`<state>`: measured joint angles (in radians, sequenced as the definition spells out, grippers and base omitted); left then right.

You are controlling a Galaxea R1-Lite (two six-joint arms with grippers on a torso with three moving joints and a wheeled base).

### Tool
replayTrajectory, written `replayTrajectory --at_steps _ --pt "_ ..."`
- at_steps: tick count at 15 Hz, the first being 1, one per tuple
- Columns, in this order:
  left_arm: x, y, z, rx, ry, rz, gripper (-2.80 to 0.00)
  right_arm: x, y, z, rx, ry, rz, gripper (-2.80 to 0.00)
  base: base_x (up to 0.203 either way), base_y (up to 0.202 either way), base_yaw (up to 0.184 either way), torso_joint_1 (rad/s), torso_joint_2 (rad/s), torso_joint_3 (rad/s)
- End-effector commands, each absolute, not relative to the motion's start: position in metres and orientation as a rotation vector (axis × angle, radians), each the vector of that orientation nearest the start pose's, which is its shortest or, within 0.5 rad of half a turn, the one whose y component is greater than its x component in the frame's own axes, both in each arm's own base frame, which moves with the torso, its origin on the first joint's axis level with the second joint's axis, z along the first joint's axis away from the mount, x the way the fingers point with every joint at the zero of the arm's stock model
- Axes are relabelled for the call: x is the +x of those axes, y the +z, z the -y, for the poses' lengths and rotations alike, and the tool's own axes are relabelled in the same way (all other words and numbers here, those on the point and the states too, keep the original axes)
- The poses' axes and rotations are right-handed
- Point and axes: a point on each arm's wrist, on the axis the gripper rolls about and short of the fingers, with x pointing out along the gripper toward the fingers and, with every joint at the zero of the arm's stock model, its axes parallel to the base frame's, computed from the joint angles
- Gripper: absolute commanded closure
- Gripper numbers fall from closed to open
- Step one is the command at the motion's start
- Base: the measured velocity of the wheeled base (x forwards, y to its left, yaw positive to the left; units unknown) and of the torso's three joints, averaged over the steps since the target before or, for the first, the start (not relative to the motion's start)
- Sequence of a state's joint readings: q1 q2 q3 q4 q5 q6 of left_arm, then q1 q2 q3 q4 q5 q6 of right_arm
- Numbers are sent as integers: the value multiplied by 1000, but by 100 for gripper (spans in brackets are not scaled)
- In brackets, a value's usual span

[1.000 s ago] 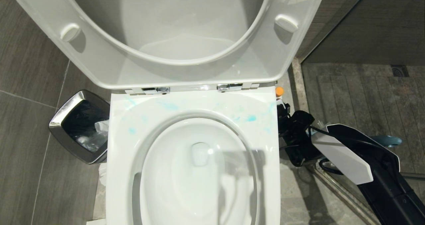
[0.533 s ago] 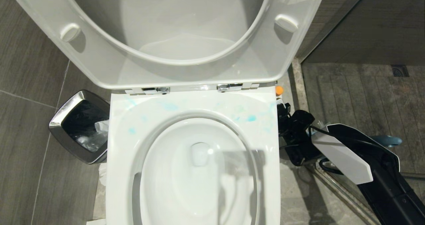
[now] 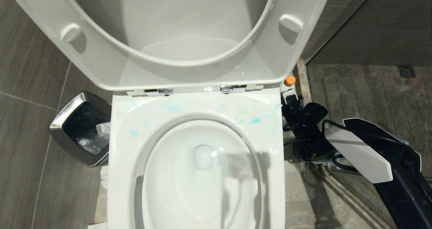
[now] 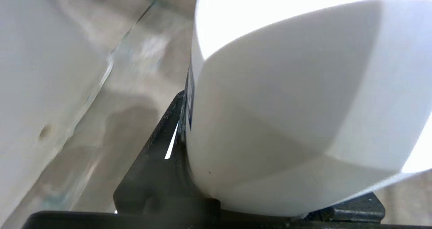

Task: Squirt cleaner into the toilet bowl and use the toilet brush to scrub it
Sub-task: Pour in the cleaning agent

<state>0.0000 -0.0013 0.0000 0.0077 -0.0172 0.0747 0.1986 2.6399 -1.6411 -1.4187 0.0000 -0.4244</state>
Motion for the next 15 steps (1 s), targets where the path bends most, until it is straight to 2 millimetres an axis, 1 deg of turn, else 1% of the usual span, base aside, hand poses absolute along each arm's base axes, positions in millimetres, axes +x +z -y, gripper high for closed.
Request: replayTrajectory --at_steps 1,3,4,6,8,10,15 --pt "-23 74 0 75 -17 -8 0 493 112 -97 -347 94 496 0 0 0 0 0 0 0" --pt "-23 74 0 75 -17 -9 0 480 124 -91 -334 84 474 0 0 0 0 0 0 0" --pt "-23 74 0 75 -17 -9 0 470 132 -87 -326 70 466 0 0 0 0 0 0 0" --pt "-23 74 0 75 -17 -8 0 446 156 -81 -283 41 463 0 0 0 0 0 0 0" --pt "-23 74 0 75 -17 -9 0 421 187 -73 -242 3 476 0 0 0 0 0 0 0" --pt "-23 75 0 75 -17 -7 0 398 211 -67 -220 -12 476 0 0 0 0 0 0 0" --pt "-23 74 0 75 -17 -9 0 338 254 -57 -192 -15 478 0 0 0 0 0 0 0"
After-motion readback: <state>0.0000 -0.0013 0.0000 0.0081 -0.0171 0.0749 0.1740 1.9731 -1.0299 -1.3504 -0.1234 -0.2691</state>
